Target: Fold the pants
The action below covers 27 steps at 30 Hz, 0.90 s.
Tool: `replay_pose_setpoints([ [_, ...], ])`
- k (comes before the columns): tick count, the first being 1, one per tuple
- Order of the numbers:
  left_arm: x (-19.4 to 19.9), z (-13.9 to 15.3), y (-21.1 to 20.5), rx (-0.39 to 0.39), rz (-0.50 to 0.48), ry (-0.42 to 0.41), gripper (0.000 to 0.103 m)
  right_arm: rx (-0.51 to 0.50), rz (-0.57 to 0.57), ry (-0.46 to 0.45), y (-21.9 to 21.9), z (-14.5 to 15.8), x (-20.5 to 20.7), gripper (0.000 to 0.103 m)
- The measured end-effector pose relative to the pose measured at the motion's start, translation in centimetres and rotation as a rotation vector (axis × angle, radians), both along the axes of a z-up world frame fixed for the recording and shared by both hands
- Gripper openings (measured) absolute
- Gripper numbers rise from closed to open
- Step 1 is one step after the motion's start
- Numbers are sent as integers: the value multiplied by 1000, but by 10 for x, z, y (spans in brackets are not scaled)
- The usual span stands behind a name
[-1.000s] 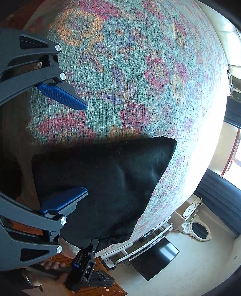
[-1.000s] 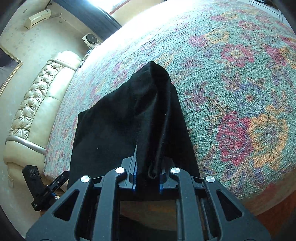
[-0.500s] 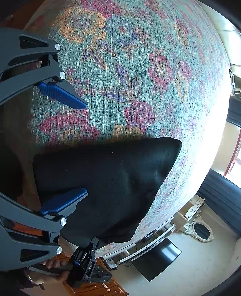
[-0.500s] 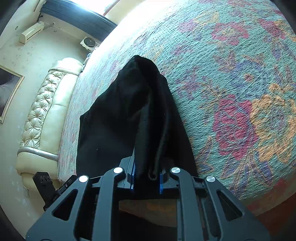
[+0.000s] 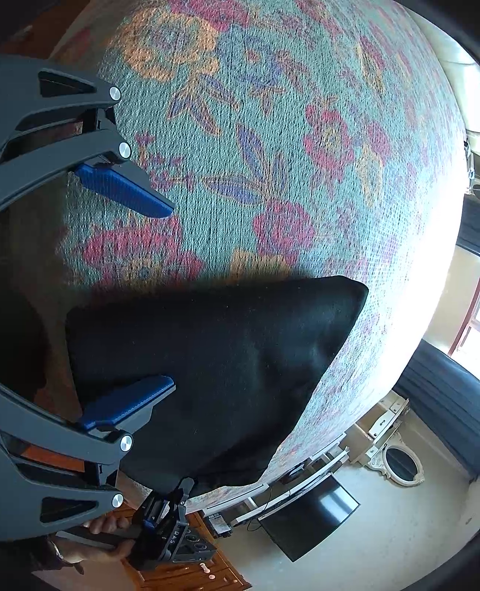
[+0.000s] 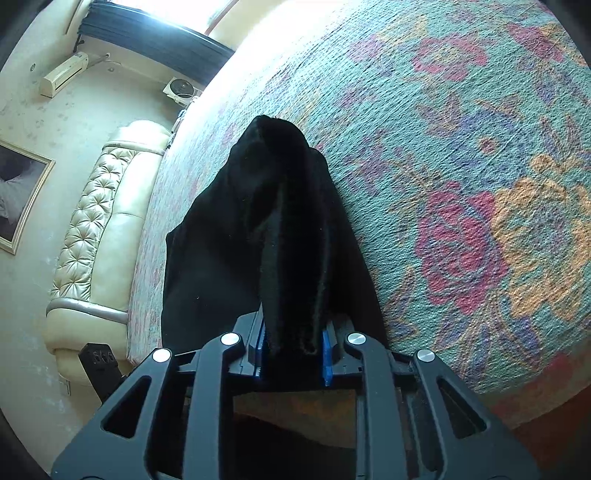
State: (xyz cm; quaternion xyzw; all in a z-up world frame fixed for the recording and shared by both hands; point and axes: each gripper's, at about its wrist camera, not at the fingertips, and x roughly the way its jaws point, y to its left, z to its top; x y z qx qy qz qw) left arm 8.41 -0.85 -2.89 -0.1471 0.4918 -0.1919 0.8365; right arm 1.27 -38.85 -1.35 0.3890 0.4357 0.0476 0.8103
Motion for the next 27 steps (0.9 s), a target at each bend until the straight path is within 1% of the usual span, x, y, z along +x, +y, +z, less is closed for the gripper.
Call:
replay_pose_setpoints([
  [4,1,0,1,4,-2,-1,86,16,-31,-7,-14,4,-11,25],
  [6,2,1,3,-1,4,4,86,22,-60,-13,-23,8,-19,32],
  [7,3,0,4,-7,10,10,86,1,-87,-9,-28,10,-24,40],
  [8,3,0,6,-10,18,16,86,-34,-123,-4,-33,13,-30,62],
  [9,4,-1,7,-13,24,20,86,-49,-152,-14,-38,14,-35,69],
  [10,5,-1,8,-19,28,26,86,-32,-161,-17,-43,12,-39,69],
  [13,6,-4,10,-44,35,44,86,84,-142,-7,-48,-4,-40,70],
  [16,7,-6,13,-77,40,64,86,156,-78,16,-42,-21,-35,74],
  [17,7,-8,14,-91,40,72,86,164,-58,17,-39,-24,-33,75],
  [20,10,-11,13,-133,34,89,86,173,-25,-2,-34,-27,-32,82],
  [23,14,-14,10,-163,27,93,86,196,5,-13,-29,-29,-30,83],
  [27,18,-19,6,-235,15,101,86,166,24,-16,-22,-27,-27,83],
])
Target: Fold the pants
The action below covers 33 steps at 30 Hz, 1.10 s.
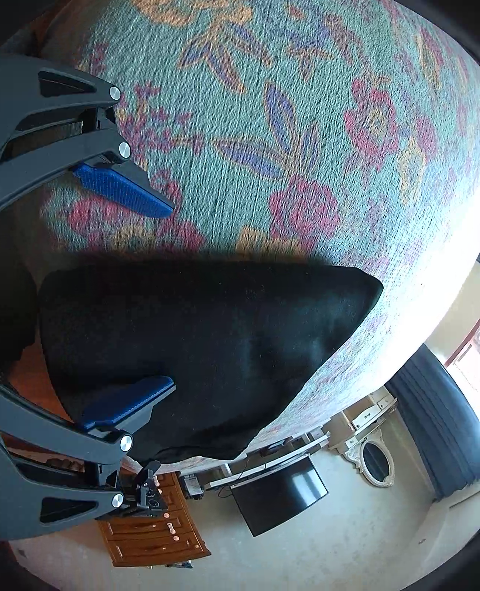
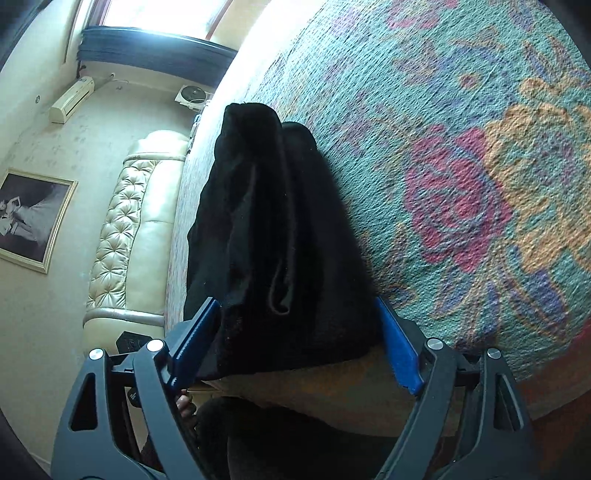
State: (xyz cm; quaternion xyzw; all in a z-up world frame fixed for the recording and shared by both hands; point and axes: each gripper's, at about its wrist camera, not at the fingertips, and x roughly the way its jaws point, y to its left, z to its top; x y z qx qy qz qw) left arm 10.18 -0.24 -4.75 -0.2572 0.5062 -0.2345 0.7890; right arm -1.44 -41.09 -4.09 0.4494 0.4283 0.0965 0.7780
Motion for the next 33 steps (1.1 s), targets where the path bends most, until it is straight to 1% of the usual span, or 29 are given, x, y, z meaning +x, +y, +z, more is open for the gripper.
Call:
replay_pose_setpoints([
  [3,2,-4,-2,-83,-33,18,86,-11,8,3,2,2,2,83],
  [5,1,-5,-4,-143,-64,41,86,-2,10,1,2,2,2,83],
  [6,0,-6,-7,-159,-86,54,86,9,8,-2,1,2,2,83],
  [9,-3,-7,-14,-128,-129,42,86,38,3,-9,-8,-3,1,83],
  [12,2,-9,-13,-162,-132,61,86,44,6,-11,-12,-3,2,83],
  [15,4,-12,-10,-165,-129,85,69,34,19,-12,-9,-1,5,82],
  [17,3,-15,-6,-189,-118,110,57,39,22,-13,-8,1,7,82],
  [18,3,-16,-3,-200,-111,124,55,40,27,-12,-8,1,8,83],
  [19,3,-18,-2,-209,-105,135,51,33,35,-11,-7,2,9,82],
  [20,3,-19,-1,-214,-98,141,49,17,47,-8,-5,3,10,80],
  [21,2,-19,0,-216,-91,145,48,-11,58,0,-2,3,12,71],
  [22,1,-19,0,-217,-84,144,45,-38,64,12,0,3,13,66],
  [24,-2,-14,-1,-212,-81,123,40,-58,74,21,4,3,13,51],
  [25,-4,-10,-2,-198,-82,106,38,-63,76,17,5,5,13,49],
  [27,-7,-2,-5,-161,-84,71,36,-61,74,8,8,9,13,42],
  [29,-10,6,-8,-135,-82,44,33,-68,79,-5,13,15,15,39],
  [33,-14,15,-1,-111,-52,20,31,-66,100,-28,29,24,20,38],
])
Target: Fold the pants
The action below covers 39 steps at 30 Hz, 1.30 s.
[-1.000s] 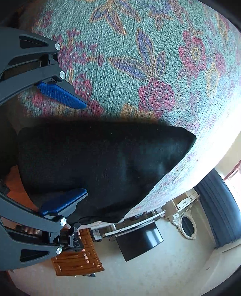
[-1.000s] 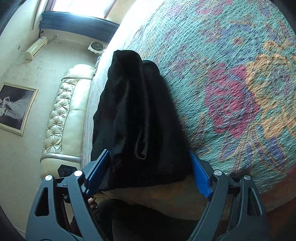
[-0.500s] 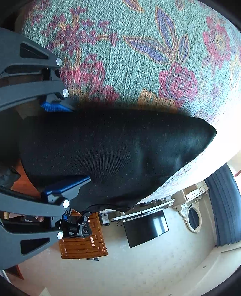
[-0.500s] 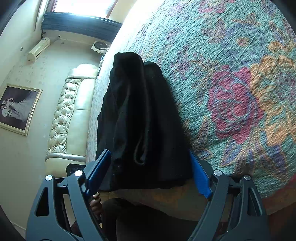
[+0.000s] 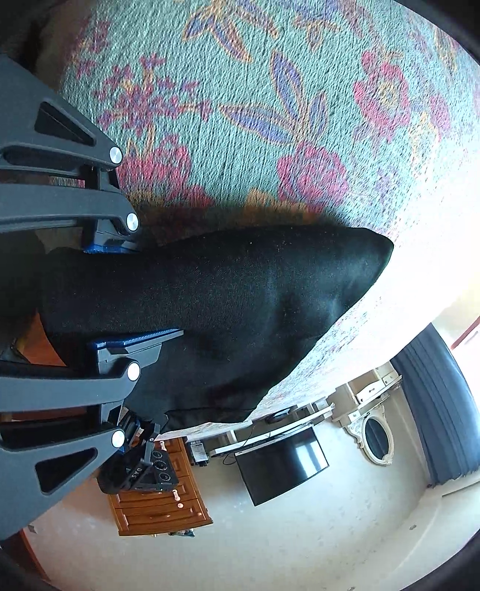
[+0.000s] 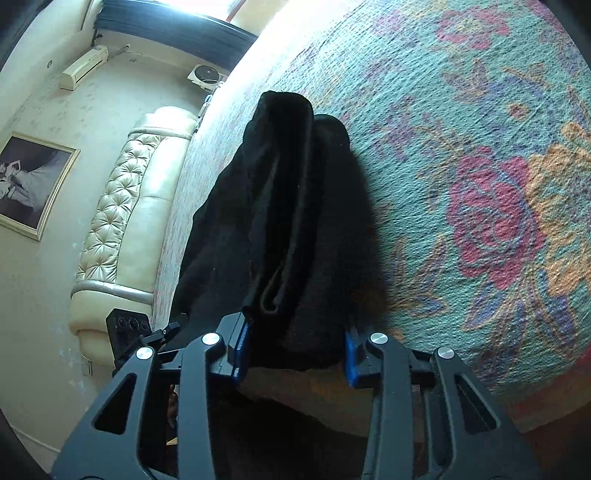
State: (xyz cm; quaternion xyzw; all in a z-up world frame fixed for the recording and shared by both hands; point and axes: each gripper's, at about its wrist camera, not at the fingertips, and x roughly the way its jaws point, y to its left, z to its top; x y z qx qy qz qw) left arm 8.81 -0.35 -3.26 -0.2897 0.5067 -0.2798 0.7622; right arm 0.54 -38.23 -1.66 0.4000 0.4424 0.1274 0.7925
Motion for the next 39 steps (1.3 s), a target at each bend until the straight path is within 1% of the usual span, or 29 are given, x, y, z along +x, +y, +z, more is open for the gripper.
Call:
replay_pose_setpoints([
  [6,-1,2,30,24,58,24,31,9,82,6,33,-2,15,38],
  [9,-4,-2,39,27,52,48,34,-3,111,12,44,-5,22,38],
  [10,-3,-5,40,26,47,60,41,-11,109,15,45,-6,23,38],
  [11,-4,-7,42,37,50,73,47,-6,103,22,42,-9,21,42],
  [12,-4,-9,43,45,54,82,51,6,99,34,42,-12,22,52],
  [14,-8,-4,48,60,74,94,65,10,92,55,39,-17,20,58],
  [16,-10,2,61,60,93,83,69,28,99,50,34,-17,18,63],
  [17,-9,7,65,55,96,69,70,28,98,42,29,-17,18,68],
  [18,-9,11,70,49,97,51,73,27,92,31,25,-15,18,72],
  [19,-7,12,76,45,99,37,77,30,81,21,22,-14,19,74],
  [22,5,7,84,17,85,36,77,77,57,12,10,-18,31,77],
  [25,21,-6,75,-22,50,73,77,126,47,7,4,-24,48,77],
  [27,35,-11,63,-49,36,84,77,142,60,-3,5,-25,60,77],
  [30,47,-13,47,-60,15,68,79,123,83,-6,12,-27,71,78],
  [32,51,-13,38,-57,4,56,80,85,107,-11,19,-26,75,77],
  [33,51,-13,33,-51,-3,48,80,52,120,-7,25,-25,75,71],
  [34,52,-12,27,-28,-11,36,76,13,134,2,29,-24,76,65],
  [35,51,-11,21,26,-15,16,55,-10,141,11,32,-25,76,55],
  [36,51,-10,16,78,-31,-1,52,2,138,9,32,-26,75,50],
  [37,49,-8,13,108,-29,-20,50,17,135,4,32,-27,74,47],
  [39,46,-3,11,140,-17,-35,44,6,128,-2,33,-26,73,44],
])
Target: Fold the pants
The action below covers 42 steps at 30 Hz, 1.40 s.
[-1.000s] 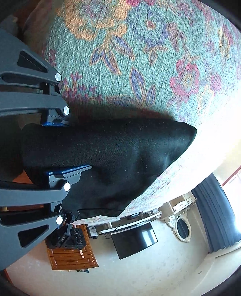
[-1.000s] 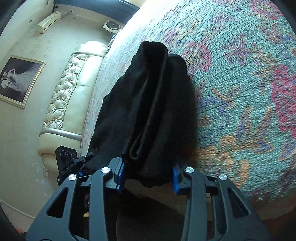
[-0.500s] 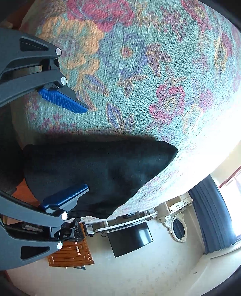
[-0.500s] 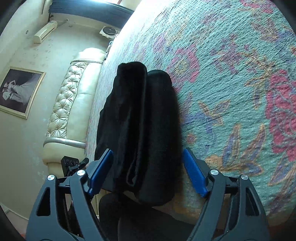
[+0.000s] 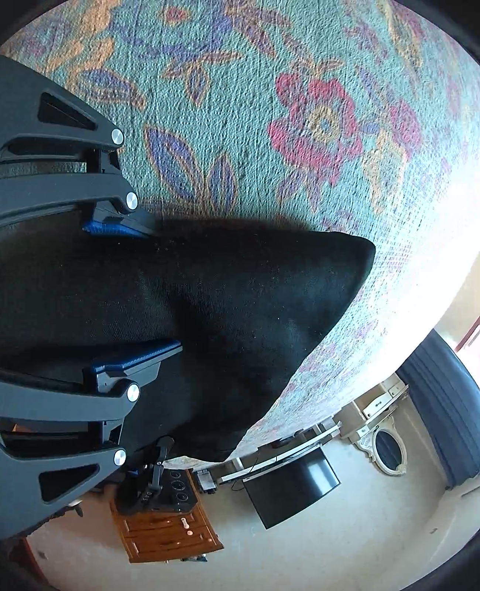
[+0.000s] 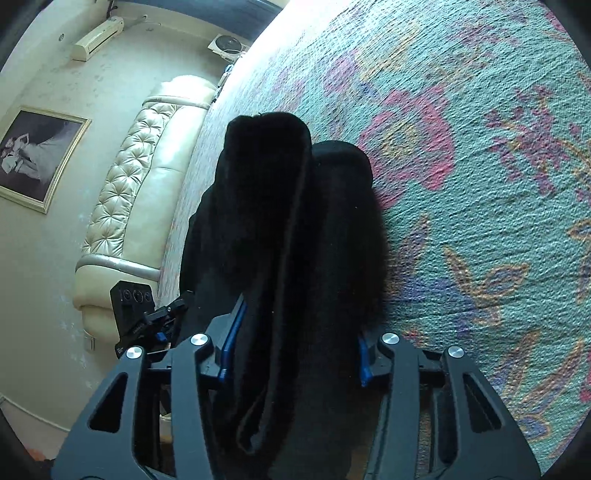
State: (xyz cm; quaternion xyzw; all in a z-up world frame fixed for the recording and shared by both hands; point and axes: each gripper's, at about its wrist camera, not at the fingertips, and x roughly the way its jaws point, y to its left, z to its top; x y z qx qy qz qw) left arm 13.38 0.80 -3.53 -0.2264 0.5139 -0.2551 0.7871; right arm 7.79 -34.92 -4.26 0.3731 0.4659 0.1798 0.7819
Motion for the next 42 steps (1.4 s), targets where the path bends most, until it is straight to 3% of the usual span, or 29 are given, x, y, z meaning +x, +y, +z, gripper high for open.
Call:
replay_pose_setpoints([
  [5,-4,9,3,82,19,-42,37,-10,-11,-10,13,4,4,42],
  [10,-5,14,13,122,42,-58,35,-13,-7,-10,40,11,19,41],
  [13,-13,15,32,145,83,-70,29,-9,-1,-9,44,9,24,41],
  [20,-26,14,71,125,123,-54,27,9,-3,-4,52,7,31,42],
  [22,-30,13,73,91,112,-51,32,11,-3,-3,50,6,30,41],
  [25,-27,13,70,-23,108,-26,60,21,-10,3,45,2,29,42],
  [26,-26,11,66,-71,97,-8,65,24,-13,4,44,1,28,43],
  [28,-24,5,54,-112,68,36,68,27,-15,4,43,0,27,43],
  [31,-25,-6,34,-48,29,62,68,40,-16,6,40,-3,24,44],
  [33,-25,-9,27,-3,28,46,64,49,-16,8,38,-5,24,44],
  [34,-24,-8,26,-5,33,35,50,53,-16,8,36,-6,24,44],
  [37,-21,-6,28,-6,69,53,37,41,-5,5,36,-5,23,44],
  [42,-27,11,32,47,101,15,29,47,9,-7,46,-3,20,44],
])
